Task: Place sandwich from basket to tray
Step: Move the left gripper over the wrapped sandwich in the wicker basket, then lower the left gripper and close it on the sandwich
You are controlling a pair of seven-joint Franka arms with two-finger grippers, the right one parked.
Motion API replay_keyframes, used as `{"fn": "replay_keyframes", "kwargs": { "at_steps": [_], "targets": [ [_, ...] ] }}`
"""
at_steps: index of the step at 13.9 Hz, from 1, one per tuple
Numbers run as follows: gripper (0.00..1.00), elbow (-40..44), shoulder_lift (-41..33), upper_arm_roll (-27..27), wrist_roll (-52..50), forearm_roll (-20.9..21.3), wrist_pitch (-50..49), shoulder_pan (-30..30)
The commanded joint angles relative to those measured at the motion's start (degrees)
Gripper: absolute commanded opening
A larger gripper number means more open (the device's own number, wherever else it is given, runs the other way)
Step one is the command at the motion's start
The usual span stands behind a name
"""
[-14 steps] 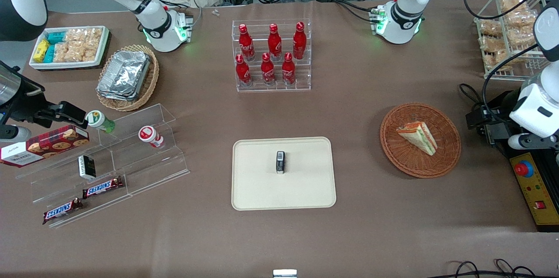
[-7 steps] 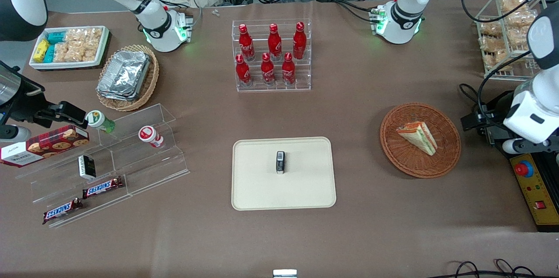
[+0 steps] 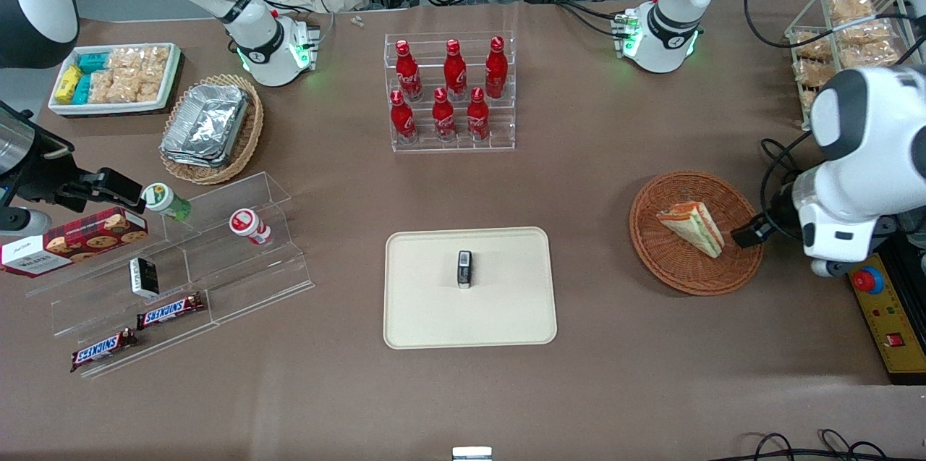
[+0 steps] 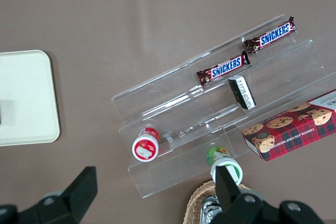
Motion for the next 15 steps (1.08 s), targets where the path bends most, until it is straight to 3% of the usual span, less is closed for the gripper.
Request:
{"fn": "replay_keyframes", "kwargs": {
  "at_steps": [1,15],
  "targets": [
    [0.99,-5.35,-1.17,-0.33,-4.92,-0.72,4.24,0.51],
    [0.99,-20.12,-0.55,-0.42,-7.48,-0.37,20.85,0.51]
  ]
}}
